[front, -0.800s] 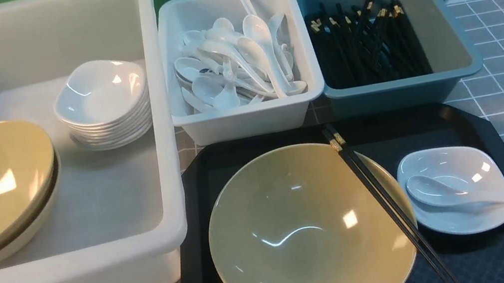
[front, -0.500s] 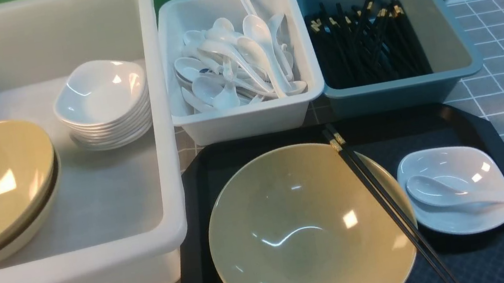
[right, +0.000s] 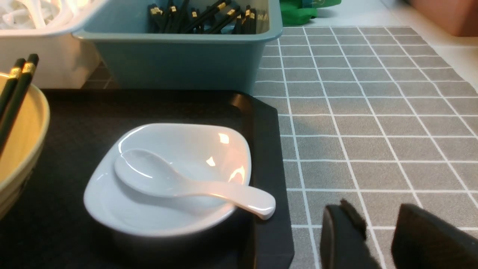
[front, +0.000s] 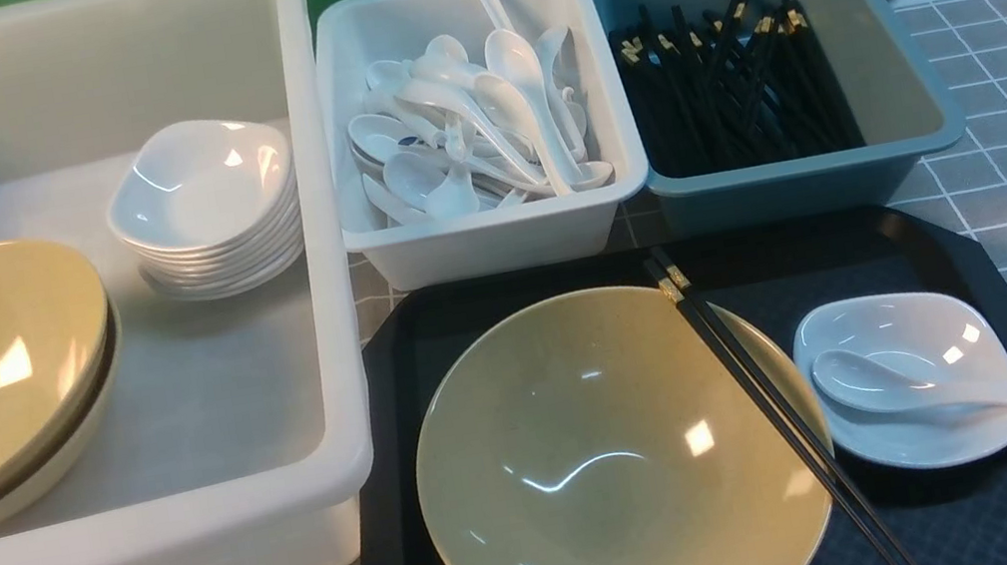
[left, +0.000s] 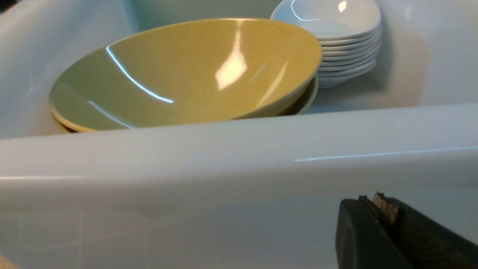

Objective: On grey table put chopsticks spoon bowls plates into blue grey white boxes.
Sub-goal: 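Move the grippers toward the tableware on the black tray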

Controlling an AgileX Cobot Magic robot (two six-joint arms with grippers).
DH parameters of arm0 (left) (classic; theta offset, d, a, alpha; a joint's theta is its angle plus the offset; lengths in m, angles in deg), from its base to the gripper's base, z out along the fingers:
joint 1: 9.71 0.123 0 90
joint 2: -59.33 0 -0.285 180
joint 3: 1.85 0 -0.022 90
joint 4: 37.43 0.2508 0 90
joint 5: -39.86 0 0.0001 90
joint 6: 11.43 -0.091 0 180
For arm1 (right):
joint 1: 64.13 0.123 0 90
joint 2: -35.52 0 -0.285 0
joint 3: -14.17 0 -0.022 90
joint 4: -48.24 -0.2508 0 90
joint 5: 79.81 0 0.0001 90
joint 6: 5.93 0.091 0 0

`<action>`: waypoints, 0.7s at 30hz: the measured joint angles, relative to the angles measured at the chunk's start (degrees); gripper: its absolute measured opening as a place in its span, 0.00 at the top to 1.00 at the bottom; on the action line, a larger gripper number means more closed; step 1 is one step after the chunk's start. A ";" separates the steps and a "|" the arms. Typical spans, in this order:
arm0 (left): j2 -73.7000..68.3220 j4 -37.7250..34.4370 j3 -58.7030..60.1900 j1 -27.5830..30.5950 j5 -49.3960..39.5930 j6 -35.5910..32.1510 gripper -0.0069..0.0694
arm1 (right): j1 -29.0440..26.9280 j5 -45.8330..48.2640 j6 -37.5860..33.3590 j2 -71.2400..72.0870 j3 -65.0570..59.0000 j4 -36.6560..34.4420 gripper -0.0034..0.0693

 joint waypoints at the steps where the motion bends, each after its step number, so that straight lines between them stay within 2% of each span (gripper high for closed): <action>1: 0.00 0.00 0.00 0.00 0.00 0.00 0.92 | 0.00 0.00 0.00 0.00 0.00 0.00 0.63; 21: 0.00 0.00 0.00 0.00 0.00 0.00 0.92 | 0.00 0.00 0.00 0.00 0.00 0.05 0.63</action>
